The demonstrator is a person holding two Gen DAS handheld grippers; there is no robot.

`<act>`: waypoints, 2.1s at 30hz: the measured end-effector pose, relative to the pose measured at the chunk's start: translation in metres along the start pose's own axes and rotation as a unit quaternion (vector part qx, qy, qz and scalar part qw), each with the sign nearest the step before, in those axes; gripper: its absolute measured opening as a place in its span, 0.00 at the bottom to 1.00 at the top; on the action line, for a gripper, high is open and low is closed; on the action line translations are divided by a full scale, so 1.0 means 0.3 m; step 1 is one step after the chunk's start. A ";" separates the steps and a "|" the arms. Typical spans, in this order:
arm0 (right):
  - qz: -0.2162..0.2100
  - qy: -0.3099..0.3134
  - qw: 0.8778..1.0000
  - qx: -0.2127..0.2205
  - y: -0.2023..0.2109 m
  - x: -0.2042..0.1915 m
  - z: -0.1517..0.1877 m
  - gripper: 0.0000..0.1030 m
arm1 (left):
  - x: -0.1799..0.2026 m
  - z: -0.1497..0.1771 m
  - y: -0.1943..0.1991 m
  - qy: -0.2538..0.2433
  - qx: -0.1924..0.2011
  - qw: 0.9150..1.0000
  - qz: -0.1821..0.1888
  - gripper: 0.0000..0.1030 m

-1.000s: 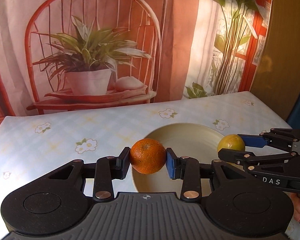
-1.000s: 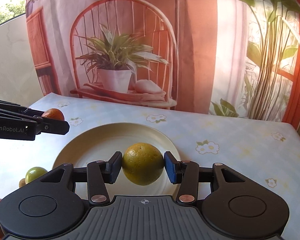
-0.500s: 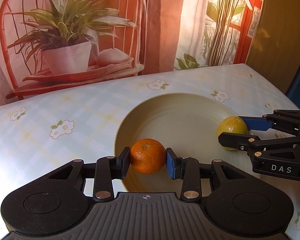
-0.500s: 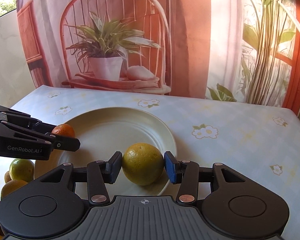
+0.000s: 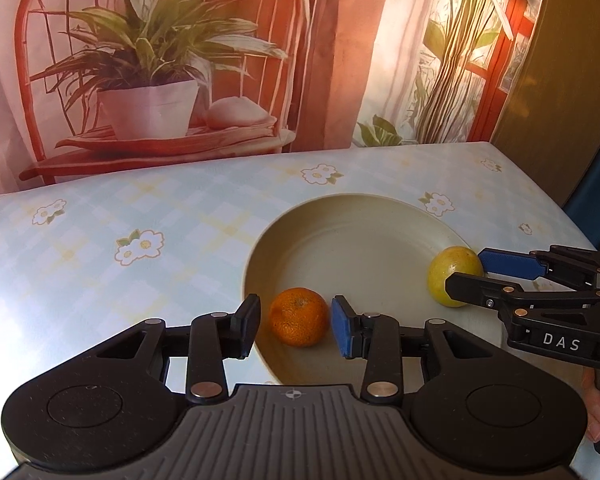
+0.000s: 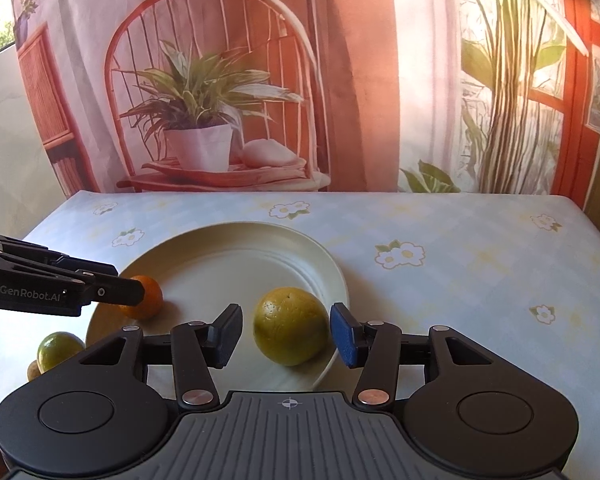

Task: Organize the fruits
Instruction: 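Carry tangerine and grapefruit onto the cream plate and open both grippers, then move the right gripper to the red-brown apple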

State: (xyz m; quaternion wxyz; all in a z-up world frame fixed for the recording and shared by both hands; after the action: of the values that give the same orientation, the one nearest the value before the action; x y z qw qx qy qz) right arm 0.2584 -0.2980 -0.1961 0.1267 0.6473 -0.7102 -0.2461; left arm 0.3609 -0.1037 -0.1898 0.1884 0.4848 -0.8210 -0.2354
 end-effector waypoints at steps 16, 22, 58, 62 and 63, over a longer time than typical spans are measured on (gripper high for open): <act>-0.007 -0.054 0.998 0.019 0.222 -0.110 0.047 0.45 | -0.111 0.054 0.344 0.020 0.034 0.998 -0.043 0.53; -0.015 -0.047 0.999 0.001 0.257 -0.172 0.075 0.45 | -0.136 0.103 0.399 0.040 0.031 0.997 -0.062 0.56; -0.112 0.023 0.993 -0.029 0.351 -0.467 0.144 0.45 | -0.178 0.224 0.530 0.027 0.037 0.999 -0.027 0.59; -0.116 0.028 0.992 -0.033 0.361 -0.484 0.153 0.45 | -0.185 0.236 0.538 0.034 0.037 0.998 -0.022 0.59; -0.117 0.029 0.992 -0.034 0.363 -0.489 0.156 0.45 | -0.188 0.239 0.541 0.034 0.038 0.999 -0.019 0.59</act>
State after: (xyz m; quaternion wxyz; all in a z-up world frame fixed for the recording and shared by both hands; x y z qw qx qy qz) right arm 0.1608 -0.1408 -0.1595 0.1395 0.7282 -0.6167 -0.2643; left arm 0.2334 0.0287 -0.1606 0.1936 0.5150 -0.8129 -0.1911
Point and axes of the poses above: each gripper's, at about its wrist camera, not at the fingertips, and y roughly against the way its jaws point, x to its right, z to its underside, the point moved 1 cm from there along -y, roughly the way its jaws point, and after that the axes turned 13 degrees about x, right-handed, at the moved point
